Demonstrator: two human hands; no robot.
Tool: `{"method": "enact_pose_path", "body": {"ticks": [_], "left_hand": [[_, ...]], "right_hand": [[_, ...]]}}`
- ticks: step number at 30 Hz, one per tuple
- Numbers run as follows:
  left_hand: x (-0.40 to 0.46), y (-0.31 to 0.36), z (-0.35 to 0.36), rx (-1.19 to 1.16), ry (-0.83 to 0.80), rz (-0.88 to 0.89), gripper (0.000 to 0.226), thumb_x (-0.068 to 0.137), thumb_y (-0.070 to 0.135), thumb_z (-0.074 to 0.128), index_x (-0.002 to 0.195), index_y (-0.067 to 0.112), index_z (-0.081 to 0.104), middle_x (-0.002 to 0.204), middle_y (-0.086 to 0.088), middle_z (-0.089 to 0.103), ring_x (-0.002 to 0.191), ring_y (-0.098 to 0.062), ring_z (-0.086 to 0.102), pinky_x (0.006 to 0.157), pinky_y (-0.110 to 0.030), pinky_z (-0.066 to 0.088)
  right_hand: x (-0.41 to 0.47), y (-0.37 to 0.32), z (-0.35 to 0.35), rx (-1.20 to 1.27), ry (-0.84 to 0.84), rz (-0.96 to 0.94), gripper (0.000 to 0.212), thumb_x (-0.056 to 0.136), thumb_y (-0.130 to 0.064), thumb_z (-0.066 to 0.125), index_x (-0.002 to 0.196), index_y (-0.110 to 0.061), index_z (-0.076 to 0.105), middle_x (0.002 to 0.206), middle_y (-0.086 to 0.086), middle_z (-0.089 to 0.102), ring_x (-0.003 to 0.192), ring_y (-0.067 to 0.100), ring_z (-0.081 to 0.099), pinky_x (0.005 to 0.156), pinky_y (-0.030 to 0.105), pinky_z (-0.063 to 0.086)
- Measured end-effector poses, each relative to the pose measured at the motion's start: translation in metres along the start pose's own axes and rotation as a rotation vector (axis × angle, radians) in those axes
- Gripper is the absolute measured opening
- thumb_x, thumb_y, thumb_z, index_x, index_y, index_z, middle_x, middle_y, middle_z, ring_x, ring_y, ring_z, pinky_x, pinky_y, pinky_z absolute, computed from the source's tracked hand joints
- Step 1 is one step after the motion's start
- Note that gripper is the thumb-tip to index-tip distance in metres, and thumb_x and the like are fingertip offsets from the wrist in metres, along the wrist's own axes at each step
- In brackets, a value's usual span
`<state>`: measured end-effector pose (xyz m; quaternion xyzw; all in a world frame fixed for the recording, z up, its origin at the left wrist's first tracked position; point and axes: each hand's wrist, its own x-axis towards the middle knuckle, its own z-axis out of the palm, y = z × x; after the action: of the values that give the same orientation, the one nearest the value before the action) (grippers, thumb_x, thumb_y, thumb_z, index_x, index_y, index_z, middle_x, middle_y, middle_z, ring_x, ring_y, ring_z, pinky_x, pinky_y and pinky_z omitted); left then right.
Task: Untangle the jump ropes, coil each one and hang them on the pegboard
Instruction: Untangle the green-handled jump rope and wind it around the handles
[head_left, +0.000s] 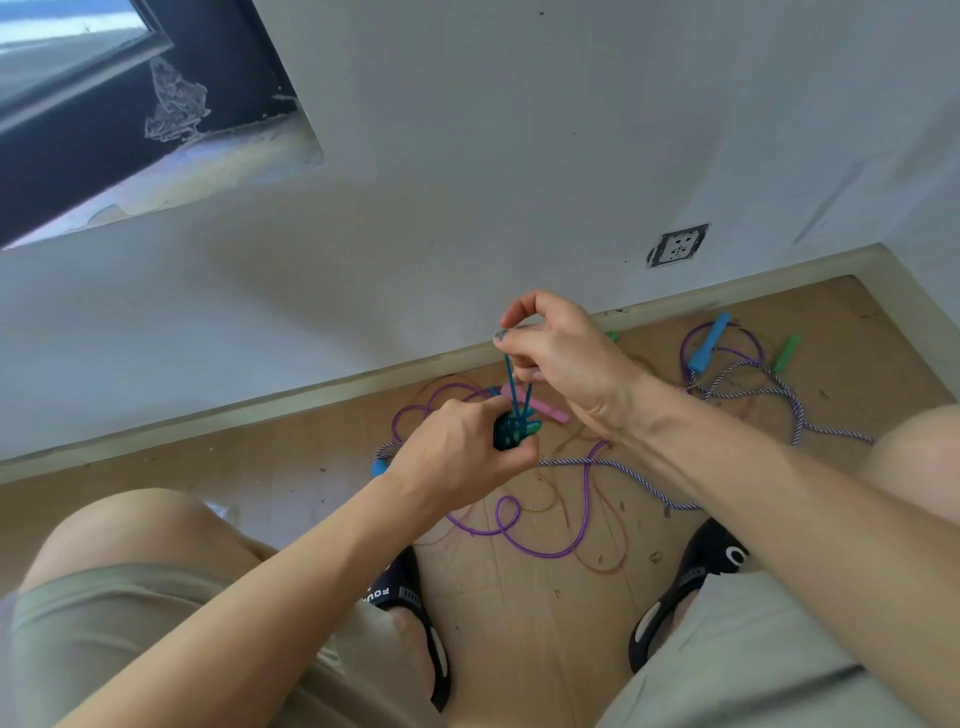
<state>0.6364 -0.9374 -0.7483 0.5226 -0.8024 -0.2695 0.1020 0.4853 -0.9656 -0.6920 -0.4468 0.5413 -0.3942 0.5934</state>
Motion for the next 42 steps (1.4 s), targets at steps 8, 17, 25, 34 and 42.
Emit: {"method": "enact_pose_path", "body": {"ticks": [8,17,25,34,42], "left_hand": [[0.014,0.023,-0.040,-0.669,-0.082,-0.194,0.017,0.099,0.036,0.056,0.112,0.024,0.057,0.099,0.002,0.073,0.090,-0.014,0.072,0.077,-0.027,0.057],[0.059,0.066,-0.139,-0.659,-0.068,-0.046,0.031,0.091,0.014,0.068,0.120,0.013,0.057,0.114,-0.002,0.069,0.099,-0.006,0.069,0.088,-0.022,0.051],[0.116,0.110,-0.232,-0.517,0.070,0.185,0.020,0.087,0.016,0.064,0.102,0.003,0.066,0.101,-0.011,0.072,0.102,-0.023,0.069,0.101,-0.048,0.051],[0.153,0.167,-0.358,-0.424,0.051,0.335,0.004,0.092,0.003,0.064,0.091,0.000,0.064,0.093,-0.013,0.072,0.091,-0.023,0.072,0.088,-0.039,0.056],[0.102,0.265,-0.521,-0.485,-0.056,0.395,0.008,0.091,0.007,0.064,0.094,-0.001,0.064,0.094,-0.010,0.075,0.092,-0.026,0.073,0.085,-0.043,0.058]], "right_hand": [[-0.002,-0.033,-0.035,-0.181,0.040,-0.069,0.019,0.088,-0.003,0.065,0.104,-0.008,0.055,0.083,0.008,0.062,0.080,0.016,0.063,0.092,0.041,0.053],[-0.006,-0.114,-0.036,-0.256,0.024,-0.306,0.018,0.091,0.001,0.055,0.106,-0.008,0.053,0.080,0.007,0.063,0.073,0.016,0.064,0.085,0.037,0.054],[0.023,-0.205,-0.055,-0.208,0.074,-0.486,0.022,0.080,-0.005,0.052,0.100,-0.012,0.053,0.081,0.007,0.060,0.066,0.016,0.055,0.070,0.032,0.051],[0.032,-0.326,-0.065,-0.162,0.286,-0.727,0.023,0.082,0.010,0.053,0.097,-0.008,0.051,0.082,0.011,0.059,0.061,0.023,0.060,0.062,0.034,0.055],[-0.055,-0.497,-0.058,-0.115,0.248,-0.814,0.025,0.082,0.010,0.058,0.094,-0.012,0.054,0.084,0.007,0.064,0.066,0.023,0.067,0.061,0.033,0.051]]}}
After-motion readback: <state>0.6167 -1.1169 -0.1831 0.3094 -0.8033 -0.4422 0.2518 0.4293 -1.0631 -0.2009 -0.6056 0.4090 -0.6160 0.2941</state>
